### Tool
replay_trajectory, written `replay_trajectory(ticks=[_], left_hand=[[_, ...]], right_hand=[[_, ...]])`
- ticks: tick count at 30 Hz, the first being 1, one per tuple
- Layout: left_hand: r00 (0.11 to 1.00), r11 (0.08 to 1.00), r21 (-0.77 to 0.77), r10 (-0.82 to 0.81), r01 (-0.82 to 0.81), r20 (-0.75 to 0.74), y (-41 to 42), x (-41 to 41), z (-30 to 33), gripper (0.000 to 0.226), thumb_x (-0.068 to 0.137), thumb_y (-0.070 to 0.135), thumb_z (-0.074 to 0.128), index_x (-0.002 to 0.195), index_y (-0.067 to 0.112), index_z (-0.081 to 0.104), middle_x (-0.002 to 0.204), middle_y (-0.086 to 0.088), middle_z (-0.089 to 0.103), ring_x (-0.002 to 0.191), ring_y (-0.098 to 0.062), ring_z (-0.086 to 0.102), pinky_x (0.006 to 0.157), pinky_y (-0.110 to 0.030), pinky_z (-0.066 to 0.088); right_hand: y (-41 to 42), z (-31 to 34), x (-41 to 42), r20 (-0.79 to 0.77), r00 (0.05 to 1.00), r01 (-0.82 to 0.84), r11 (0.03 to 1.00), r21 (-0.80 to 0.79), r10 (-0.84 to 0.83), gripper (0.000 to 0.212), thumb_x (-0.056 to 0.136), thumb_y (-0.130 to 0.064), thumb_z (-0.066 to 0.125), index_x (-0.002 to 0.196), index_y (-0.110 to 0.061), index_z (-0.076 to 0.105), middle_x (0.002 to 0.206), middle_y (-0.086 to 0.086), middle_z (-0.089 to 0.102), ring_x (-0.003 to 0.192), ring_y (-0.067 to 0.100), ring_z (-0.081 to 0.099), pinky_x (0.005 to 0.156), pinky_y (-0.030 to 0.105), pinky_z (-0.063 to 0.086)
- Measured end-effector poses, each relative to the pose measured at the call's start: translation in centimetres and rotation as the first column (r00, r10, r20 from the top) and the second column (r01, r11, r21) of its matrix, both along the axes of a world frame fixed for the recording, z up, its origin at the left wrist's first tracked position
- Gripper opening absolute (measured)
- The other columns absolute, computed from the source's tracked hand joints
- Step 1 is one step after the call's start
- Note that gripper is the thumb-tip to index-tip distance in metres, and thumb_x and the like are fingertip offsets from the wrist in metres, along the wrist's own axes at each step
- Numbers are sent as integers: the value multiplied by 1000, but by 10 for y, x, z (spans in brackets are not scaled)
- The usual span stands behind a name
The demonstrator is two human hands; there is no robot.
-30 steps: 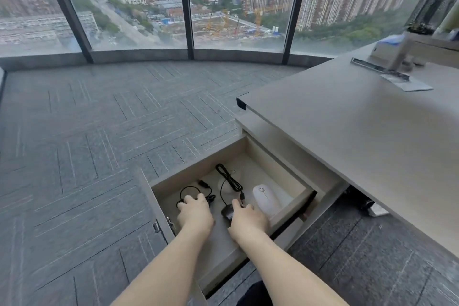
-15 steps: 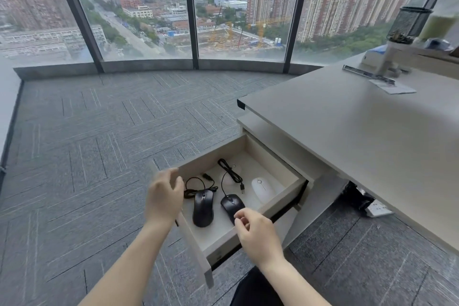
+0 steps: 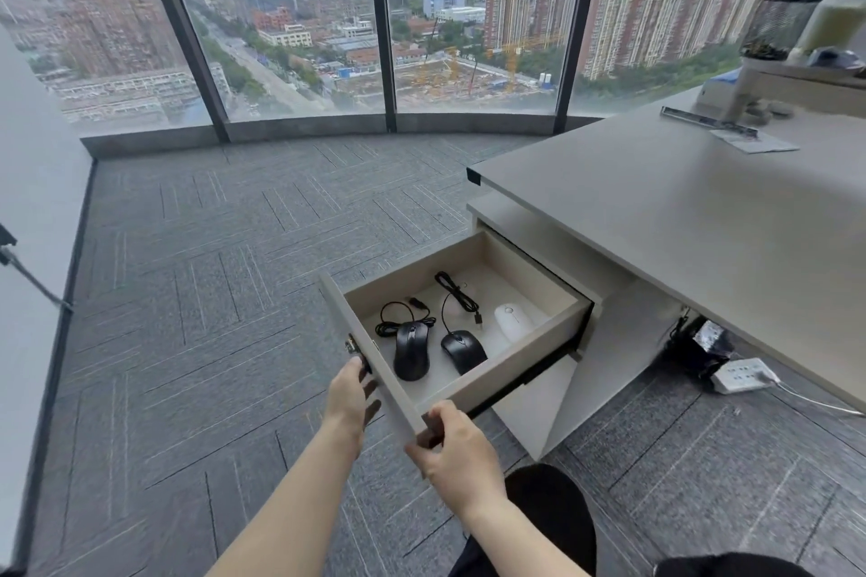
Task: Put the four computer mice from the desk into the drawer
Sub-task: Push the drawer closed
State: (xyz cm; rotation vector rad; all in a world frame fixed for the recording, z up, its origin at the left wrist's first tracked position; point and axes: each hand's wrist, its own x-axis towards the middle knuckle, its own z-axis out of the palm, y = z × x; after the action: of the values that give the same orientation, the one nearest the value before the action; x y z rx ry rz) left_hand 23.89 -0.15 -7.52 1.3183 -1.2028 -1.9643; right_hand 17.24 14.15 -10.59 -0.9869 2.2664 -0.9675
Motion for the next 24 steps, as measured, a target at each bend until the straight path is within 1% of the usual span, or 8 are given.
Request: replay_trajectory(ticks=[2,9,13,16,18,20,22,24], left_hand=[[1000,1000,10,-8,8,-3,-1,-6,0,37,100,37,31,116,23,61,112,4,67,109,-16,60,97,-37,45],[996,995,82,-59,65,-74,4,-66,-1,36,97,39,31,106,27,64,121,3,64,120,-19,56,104,-43,41],[992,990,114,-71,83,-104,14,-110,2,32,99,39,28,116,28,53,128,4,57,125,-19,51,111,-45,36],[990,987,138,-64,81,-126,17,-143,-1,38,99,39,31,125,24,54,131,4,57,128,-19,50,110,-44,37],[988,985,149,-71,91,-139,18,-165,-5,44,98,38,32,131,19,55,136,3,56,128,-19,51,108,-44,39],[985,982,162,-73,98,-156,20,-185,-8,44,98,36,33,131,18,56,138,2,57,128,-20,51,108,-45,39],[981,978,183,-68,102,-182,21,-204,-10,43,98,35,35,129,15,58,139,-1,57,128,-21,51,110,-47,38],[977,972,212,-59,104,-206,21,-222,-11,37,97,33,37,119,15,60,138,-4,58,128,-21,52,111,-48,36]], right_hand=[[1,1,-8,-8,1000,22,1000,4,-22,29,80,-51,66,97,-33,52,95,-12,65,82,8,63,73,35,56],[14,5,-59,17,987,162,987,8,-162,23,82,-49,64,94,-35,51,92,-12,67,80,8,62,65,30,50],[25,10,-95,37,962,271,962,15,-272,26,86,-48,64,100,-30,52,93,-13,66,78,9,62,62,29,49],[30,10,-120,48,929,366,930,30,-367,43,87,-50,64,118,-25,49,101,-6,59,83,14,58,62,28,44],[31,7,-136,69,896,438,899,27,-438,64,85,-53,64,136,-22,40,122,4,59,99,21,61,68,29,44],[31,3,-151,110,859,503,864,3,-500,80,85,-54,65,148,-20,28,145,7,49,120,25,57,78,32,48],[31,-2,-168,148,832,544,839,-29,-535,86,86,-53,65,152,-19,21,153,9,39,133,27,48,93,37,48],[30,-7,-185,159,820,563,825,-45,-550,87,87,-52,63,154,-20,18,157,8,34,137,27,44,100,39,46]])
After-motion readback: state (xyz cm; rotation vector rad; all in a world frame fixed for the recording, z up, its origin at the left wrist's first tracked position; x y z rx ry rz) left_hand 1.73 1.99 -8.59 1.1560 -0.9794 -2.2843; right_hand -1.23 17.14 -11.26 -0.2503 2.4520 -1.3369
